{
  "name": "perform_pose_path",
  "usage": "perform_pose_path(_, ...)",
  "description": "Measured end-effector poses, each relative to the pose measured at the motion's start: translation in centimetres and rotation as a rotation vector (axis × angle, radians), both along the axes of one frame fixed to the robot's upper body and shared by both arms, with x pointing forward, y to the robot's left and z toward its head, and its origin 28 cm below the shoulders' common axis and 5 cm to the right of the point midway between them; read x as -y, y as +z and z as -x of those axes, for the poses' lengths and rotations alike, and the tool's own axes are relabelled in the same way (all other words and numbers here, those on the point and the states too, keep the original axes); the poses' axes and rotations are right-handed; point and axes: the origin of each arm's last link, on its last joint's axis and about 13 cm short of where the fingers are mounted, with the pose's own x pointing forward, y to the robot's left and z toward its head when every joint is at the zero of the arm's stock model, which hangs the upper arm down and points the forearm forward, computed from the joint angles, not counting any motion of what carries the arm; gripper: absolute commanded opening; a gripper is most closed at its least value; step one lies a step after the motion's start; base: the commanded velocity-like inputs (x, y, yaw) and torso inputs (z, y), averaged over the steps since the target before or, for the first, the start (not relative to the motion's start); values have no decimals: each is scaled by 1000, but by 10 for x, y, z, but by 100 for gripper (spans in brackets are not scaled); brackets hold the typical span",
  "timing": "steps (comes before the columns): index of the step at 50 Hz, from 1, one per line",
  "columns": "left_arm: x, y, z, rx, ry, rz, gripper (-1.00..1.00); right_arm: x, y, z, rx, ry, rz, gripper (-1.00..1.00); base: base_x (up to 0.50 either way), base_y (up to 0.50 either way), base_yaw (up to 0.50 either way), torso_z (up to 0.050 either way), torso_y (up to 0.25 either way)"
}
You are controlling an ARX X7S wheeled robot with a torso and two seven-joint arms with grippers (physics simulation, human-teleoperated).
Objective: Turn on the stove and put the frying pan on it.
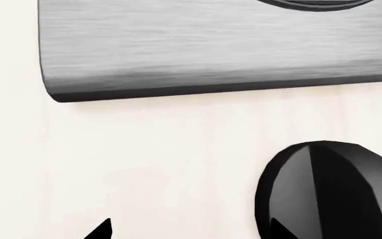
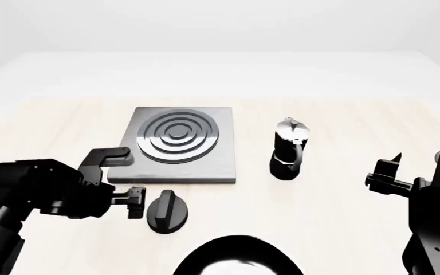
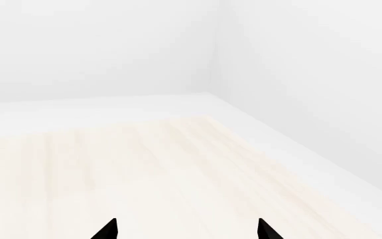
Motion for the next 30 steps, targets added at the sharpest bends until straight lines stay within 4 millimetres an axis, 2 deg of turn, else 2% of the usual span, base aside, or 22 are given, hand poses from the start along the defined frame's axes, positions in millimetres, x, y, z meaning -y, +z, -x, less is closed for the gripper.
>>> perform_pose_path(30, 2, -8, -5, -4, -31, 21, 100, 0, 3, 2, 7, 0, -1, 100, 0, 0, 0, 0, 0)
